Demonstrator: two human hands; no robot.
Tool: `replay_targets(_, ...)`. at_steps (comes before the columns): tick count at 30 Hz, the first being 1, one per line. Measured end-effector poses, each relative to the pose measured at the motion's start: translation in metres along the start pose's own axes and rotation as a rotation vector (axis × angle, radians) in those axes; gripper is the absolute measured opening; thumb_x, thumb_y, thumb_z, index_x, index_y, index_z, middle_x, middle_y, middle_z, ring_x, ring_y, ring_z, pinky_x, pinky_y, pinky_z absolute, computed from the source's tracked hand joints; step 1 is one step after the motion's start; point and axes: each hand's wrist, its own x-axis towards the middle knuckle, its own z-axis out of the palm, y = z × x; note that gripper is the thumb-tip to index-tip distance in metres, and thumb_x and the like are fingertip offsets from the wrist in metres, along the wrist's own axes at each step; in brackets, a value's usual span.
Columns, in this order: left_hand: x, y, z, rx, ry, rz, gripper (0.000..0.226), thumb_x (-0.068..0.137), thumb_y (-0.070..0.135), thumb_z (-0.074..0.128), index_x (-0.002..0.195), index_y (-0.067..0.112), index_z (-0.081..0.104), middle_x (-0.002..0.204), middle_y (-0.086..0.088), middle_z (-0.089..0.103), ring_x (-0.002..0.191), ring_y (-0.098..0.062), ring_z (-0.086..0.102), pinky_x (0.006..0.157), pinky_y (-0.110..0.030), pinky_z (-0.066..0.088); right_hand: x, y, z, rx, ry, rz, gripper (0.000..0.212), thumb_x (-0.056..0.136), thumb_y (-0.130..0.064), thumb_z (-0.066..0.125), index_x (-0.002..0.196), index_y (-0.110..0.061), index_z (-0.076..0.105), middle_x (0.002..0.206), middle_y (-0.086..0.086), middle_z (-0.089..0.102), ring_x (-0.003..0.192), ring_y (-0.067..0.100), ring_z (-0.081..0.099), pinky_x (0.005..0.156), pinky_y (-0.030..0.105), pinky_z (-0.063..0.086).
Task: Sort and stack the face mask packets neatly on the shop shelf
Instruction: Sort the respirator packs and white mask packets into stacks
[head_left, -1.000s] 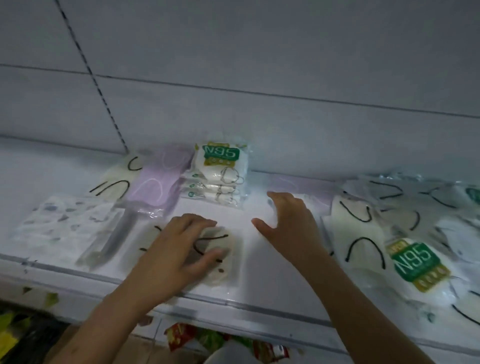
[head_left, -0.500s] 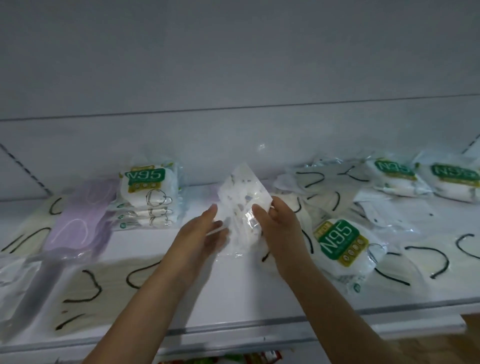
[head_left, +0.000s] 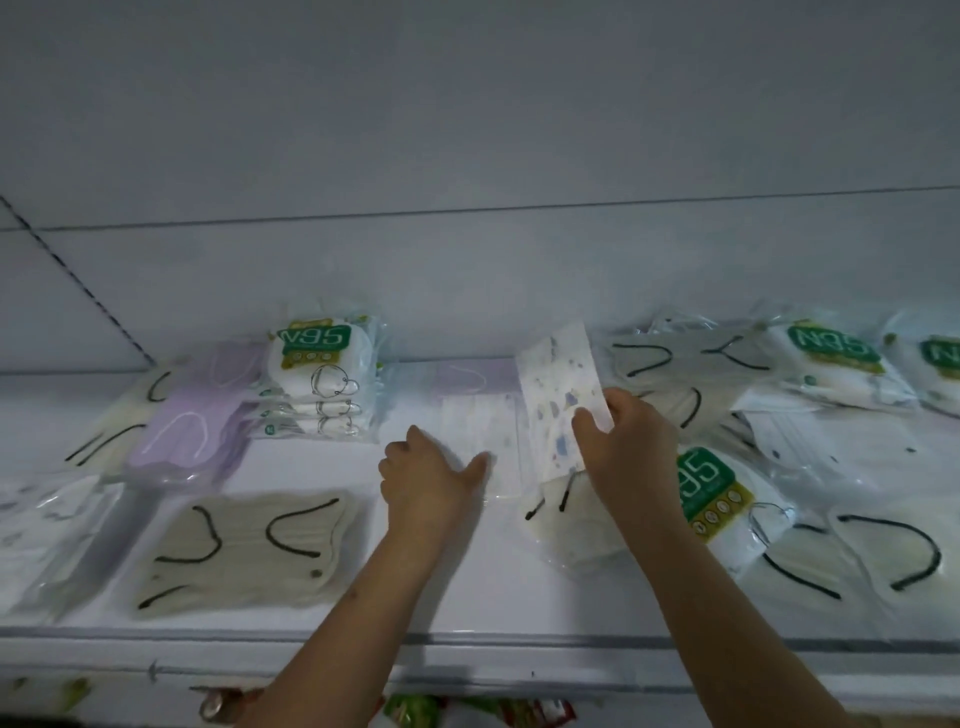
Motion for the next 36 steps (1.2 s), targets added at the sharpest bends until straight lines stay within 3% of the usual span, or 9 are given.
replay_targets(4, 0.003, 0.000, 0.015, -0.097, -0.049, -0.025, 0.035, 0.079, 0.023, 0.073, 0.100, 0.012, 0.048, 0.094, -0.002, 0.058, 0.098, -0.031, 0.059, 0.084, -0.037, 0.044, 0.001, 0.011, -0.002, 0.022, -0.012, 0.053, 0.004, 0.091, -0.013, 0.059, 0.088, -0.013, 0.056, 0.083, -0.001, 0.065, 0.068, 0.006, 0.057, 0.060, 0.021, 0.048)
replay_targets(8, 0.000, -0.005, 0.000, -0.317, 0.102, 0.051, 0.018, 0.081, 0.011, 0.066, 0.070, 0.009, 0.052, 0.064, 0.001, 0.052, 0.064, -0.022, 0.051, 0.052, -0.021, 0.034, -0.002, 0.013, -0.006, 0.094, -0.043, 0.018, 0.010, 0.094, -0.008, 0.055, 0.096, -0.017, 0.052, 0.084, -0.005, 0.058, 0.066, -0.003, 0.052, 0.052, 0.012, 0.038)
replay_targets(12, -0.020, 0.008, -0.010, -0.334, 0.286, 0.344, 0.005, 0.086, 0.016, 0.065, 0.091, 0.016, 0.066, 0.091, 0.001, 0.057, 0.078, -0.003, 0.055, 0.064, -0.008, 0.039, -0.006, 0.001, 0.008, 0.348, -0.251, 0.092, 0.012, 0.099, -0.011, 0.050, 0.102, -0.017, 0.060, 0.094, -0.001, 0.071, 0.077, 0.017, 0.068, 0.065, 0.031, 0.059)
replay_targets(15, -0.031, 0.011, -0.011, -0.304, 0.140, 0.508, 0.036, 0.092, 0.045, 0.060, 0.121, 0.024, 0.067, 0.114, 0.010, 0.055, 0.102, 0.003, 0.056, 0.086, -0.011, 0.044, -0.006, -0.024, 0.024, 0.729, -0.449, 0.316, 0.024, 0.102, -0.031, 0.052, 0.106, -0.012, 0.067, 0.098, 0.011, 0.075, 0.090, 0.024, 0.072, 0.080, 0.041, 0.060)
replay_targets(17, -0.035, 0.004, -0.023, -0.397, 0.055, 0.532, 0.041, 0.100, 0.048, 0.050, 0.130, 0.025, 0.064, 0.119, 0.011, 0.057, 0.112, 0.000, 0.056, 0.090, -0.013, 0.045, -0.004, -0.034, 0.037, 0.703, -0.487, 0.271, 0.027, 0.097, -0.038, 0.059, 0.105, -0.014, 0.068, 0.093, 0.008, 0.075, 0.087, 0.021, 0.073, 0.077, 0.036, 0.060)
replay_targets(22, -0.035, -0.041, -0.075, -0.587, 0.262, 0.407, 0.023, 0.097, 0.020, 0.064, 0.119, 0.023, 0.070, 0.118, 0.011, 0.062, 0.109, 0.000, 0.059, 0.085, -0.010, 0.045, -0.009, -0.059, 0.065, 0.560, -0.470, 0.102, 0.015, 0.093, -0.010, 0.060, 0.098, -0.016, 0.072, 0.092, -0.004, 0.076, 0.084, 0.011, 0.072, 0.073, 0.024, 0.053)
replay_targets(27, -0.034, -0.092, -0.138, -0.811, 0.164, 0.054, 0.032, 0.094, 0.034, 0.067, 0.126, 0.028, 0.061, 0.114, 0.008, 0.069, 0.106, -0.007, 0.066, 0.088, -0.022, 0.054, -0.037, -0.114, 0.110, 0.589, -0.626, 0.019, 0.047, 0.088, -0.042, 0.058, 0.096, 0.004, 0.060, 0.104, 0.030, 0.062, 0.088, 0.042, 0.066, 0.079, 0.038, 0.050)
replay_targets(30, -0.038, -0.127, -0.172, -0.995, 0.119, 0.063, 0.012, 0.097, 0.016, 0.063, 0.106, 0.016, 0.071, 0.087, 0.004, 0.077, 0.075, -0.010, 0.070, 0.069, -0.024, 0.056, -0.061, -0.151, 0.142, 0.597, -0.711, -0.016, 0.028, 0.099, -0.033, 0.055, 0.097, -0.010, 0.071, 0.094, 0.010, 0.074, 0.087, 0.019, 0.071, 0.079, 0.033, 0.051)
replay_targets(36, -0.023, -0.219, -0.238, -1.056, 0.350, -0.019, 0.014, 0.094, 0.013, 0.066, 0.107, 0.010, 0.070, 0.083, 0.004, 0.075, 0.074, -0.009, 0.072, 0.068, -0.025, 0.057, -0.114, -0.224, 0.218, 0.488, -0.873, -0.058, 0.018, 0.092, -0.022, 0.068, 0.110, -0.018, 0.063, 0.102, 0.000, 0.074, 0.084, 0.014, 0.074, 0.074, 0.035, 0.062)
